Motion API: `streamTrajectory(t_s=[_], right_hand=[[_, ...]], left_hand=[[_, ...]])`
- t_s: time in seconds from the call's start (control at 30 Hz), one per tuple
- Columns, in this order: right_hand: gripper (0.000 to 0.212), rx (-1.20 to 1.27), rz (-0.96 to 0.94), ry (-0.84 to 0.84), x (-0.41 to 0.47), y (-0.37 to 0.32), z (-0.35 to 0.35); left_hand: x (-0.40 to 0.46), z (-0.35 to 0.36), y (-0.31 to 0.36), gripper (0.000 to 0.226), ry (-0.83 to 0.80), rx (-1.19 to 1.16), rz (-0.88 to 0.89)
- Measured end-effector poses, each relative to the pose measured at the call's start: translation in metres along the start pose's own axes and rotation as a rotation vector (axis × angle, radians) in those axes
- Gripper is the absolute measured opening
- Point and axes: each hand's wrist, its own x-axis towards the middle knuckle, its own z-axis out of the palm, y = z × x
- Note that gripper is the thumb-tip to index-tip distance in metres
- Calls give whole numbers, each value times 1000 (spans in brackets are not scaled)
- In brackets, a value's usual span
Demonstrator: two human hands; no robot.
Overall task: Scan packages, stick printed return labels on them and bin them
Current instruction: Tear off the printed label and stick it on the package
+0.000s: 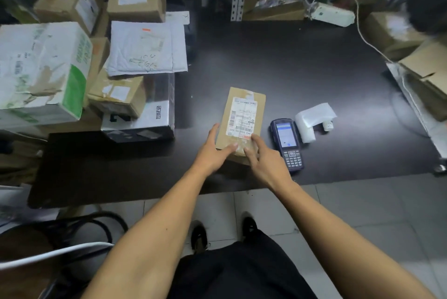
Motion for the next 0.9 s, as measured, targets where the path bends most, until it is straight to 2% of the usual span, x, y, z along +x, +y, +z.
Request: streamTrajectory(t_s=[0.17, 0.4, 0.5, 0.6, 0.67, 0.73, 0.8, 0.83, 0.9], right_hand=[[65, 112, -24, -147, 17, 11, -15], [75, 323, -77, -293, 32, 36, -28], [76, 392, -94, -331, 36, 39, -31], [72, 362, -114, -349, 38, 43, -37], [62, 350, -105, -269, 35, 49, -43], [51, 317, -34, -45, 30, 59, -51], [49, 204, 59, 186, 26, 75, -58], [53, 122, 101, 225, 25, 82, -61], [67, -7, 188, 172, 24, 91, -61]], left_hand=[[-2, 19, 9, 96, 61, -10, 29], [-6, 35, 25, 72, 255, 109, 56], [-6, 39, 31, 71, 304, 149, 43], [-2, 43, 32, 74, 318, 177, 60], [0, 44, 34, 75, 298, 183, 84], [0, 43, 37, 76, 283, 205, 82], [0, 44, 40, 76, 286, 239, 72], [0, 43, 41, 76, 286, 260, 72], [0, 40, 46, 77, 270, 345, 88]])
